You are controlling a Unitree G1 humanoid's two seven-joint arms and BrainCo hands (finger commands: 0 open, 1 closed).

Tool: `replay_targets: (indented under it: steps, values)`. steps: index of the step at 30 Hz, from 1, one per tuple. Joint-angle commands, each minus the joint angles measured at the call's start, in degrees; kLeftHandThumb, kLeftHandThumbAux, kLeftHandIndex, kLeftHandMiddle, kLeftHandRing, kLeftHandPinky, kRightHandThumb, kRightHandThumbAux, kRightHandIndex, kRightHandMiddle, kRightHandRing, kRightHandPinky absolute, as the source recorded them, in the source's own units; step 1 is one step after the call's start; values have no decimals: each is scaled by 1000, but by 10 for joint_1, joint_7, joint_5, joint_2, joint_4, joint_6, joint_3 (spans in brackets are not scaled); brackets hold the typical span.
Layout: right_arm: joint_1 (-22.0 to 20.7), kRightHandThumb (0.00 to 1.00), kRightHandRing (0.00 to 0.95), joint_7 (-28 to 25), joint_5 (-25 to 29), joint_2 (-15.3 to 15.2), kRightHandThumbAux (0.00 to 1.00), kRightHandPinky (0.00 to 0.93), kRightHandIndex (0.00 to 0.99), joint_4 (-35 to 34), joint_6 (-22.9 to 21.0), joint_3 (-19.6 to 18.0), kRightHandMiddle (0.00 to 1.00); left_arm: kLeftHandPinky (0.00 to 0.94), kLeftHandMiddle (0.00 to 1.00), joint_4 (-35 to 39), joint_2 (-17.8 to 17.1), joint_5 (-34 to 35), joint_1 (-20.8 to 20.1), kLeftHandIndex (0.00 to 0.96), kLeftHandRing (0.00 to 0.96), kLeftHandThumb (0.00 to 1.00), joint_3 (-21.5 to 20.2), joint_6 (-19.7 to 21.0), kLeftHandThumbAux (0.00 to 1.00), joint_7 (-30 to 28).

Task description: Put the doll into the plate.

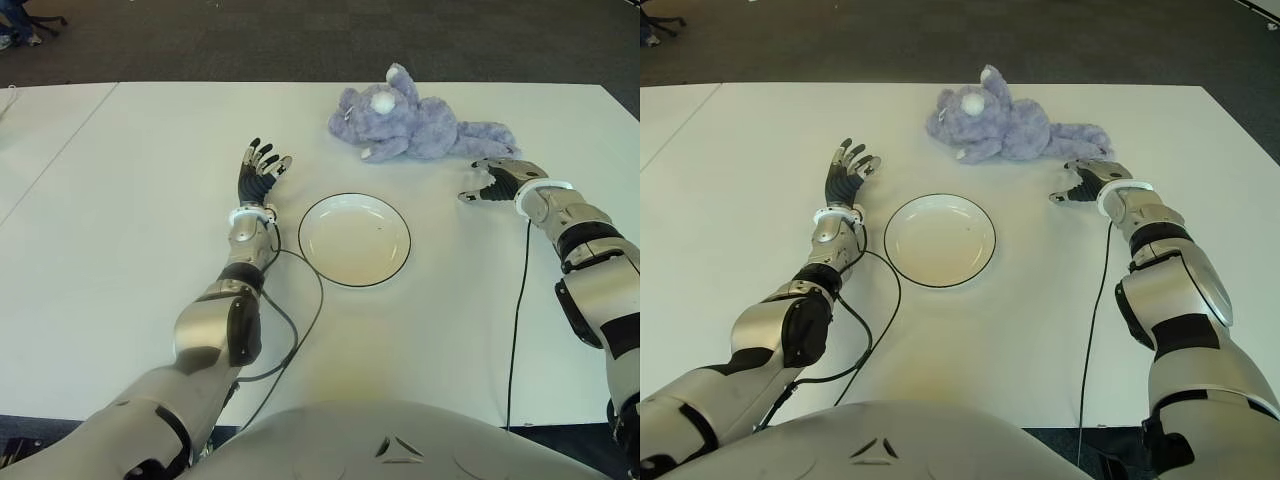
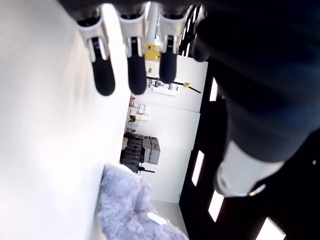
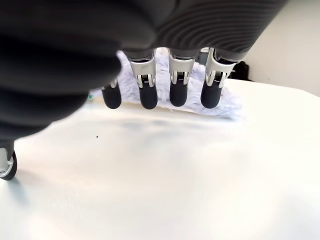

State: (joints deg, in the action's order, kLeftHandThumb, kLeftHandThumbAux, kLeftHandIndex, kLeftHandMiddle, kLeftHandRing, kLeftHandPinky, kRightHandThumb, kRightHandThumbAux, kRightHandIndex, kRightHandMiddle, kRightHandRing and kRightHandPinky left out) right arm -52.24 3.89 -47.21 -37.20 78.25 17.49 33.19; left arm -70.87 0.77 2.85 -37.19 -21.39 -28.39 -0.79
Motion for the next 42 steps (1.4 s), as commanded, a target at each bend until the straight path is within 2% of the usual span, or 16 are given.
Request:
replay_targets:
  steps: [1,3,7,18,33,37,42]
  values:
    - [16,263,0,-22,-30,-3,410,0,0,9,-2,33,0,242,160,-70,25,7,90,67,204,53,-7,83,799,10]
    - [18,287,0,-23,-35,-4,408,0,0,9,-2,42,0,255,164,-70,25,8,90,66,211,18,-8,85,790,10]
    - [23,271,0,-23,-36,-4,433,0,0,11,-4,51,0,241,171,-70,25,8,89,62,213,1,-9,87,762,12]
    - [27,261,0,-17,-31,2,462,0,0,15,-17,62,0,245,173,-70,28,28,87,79,209,0,-26,90,746,-1]
    - [26,274,0,-18,-26,9,472,0,0,15,-21,61,0,224,170,-69,27,33,90,73,198,0,-27,85,730,-8]
    - [18,283,0,-22,-27,9,467,0,0,13,-20,61,0,235,178,-69,26,25,92,76,208,0,-20,85,737,2]
    - [-33,272,0,-38,1,-11,450,0,0,5,-1,32,0,251,182,-69,26,22,93,80,221,0,-17,84,748,8]
